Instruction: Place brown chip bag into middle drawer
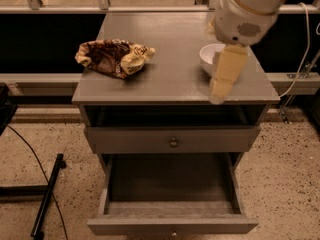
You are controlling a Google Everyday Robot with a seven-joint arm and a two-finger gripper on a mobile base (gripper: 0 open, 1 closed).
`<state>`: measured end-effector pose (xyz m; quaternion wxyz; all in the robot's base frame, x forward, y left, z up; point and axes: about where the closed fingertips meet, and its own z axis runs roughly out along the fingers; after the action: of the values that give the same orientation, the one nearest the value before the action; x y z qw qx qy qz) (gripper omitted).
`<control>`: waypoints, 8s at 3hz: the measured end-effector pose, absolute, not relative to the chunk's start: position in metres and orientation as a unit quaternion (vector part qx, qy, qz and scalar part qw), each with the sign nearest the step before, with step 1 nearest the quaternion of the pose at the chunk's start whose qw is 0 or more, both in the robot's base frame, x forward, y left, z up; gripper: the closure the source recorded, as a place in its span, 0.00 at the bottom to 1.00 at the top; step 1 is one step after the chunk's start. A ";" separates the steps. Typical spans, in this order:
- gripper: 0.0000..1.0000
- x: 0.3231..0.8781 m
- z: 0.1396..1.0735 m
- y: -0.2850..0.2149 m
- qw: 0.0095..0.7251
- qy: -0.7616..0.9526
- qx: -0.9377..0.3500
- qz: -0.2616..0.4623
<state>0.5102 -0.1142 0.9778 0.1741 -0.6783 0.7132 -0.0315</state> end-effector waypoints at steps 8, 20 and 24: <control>0.96 0.670 0.875 0.126 0.185 0.664 -0.717 0.104; 1.00 0.467 0.625 -0.138 0.382 0.553 -0.720 0.172; 0.05 0.514 0.528 -0.152 0.410 0.590 -0.677 0.162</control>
Offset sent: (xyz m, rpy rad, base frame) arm 0.1493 0.1763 -0.0250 0.0724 -0.0100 0.1697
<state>0.5139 -0.1515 0.5279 0.4098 -0.6767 0.5899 0.1618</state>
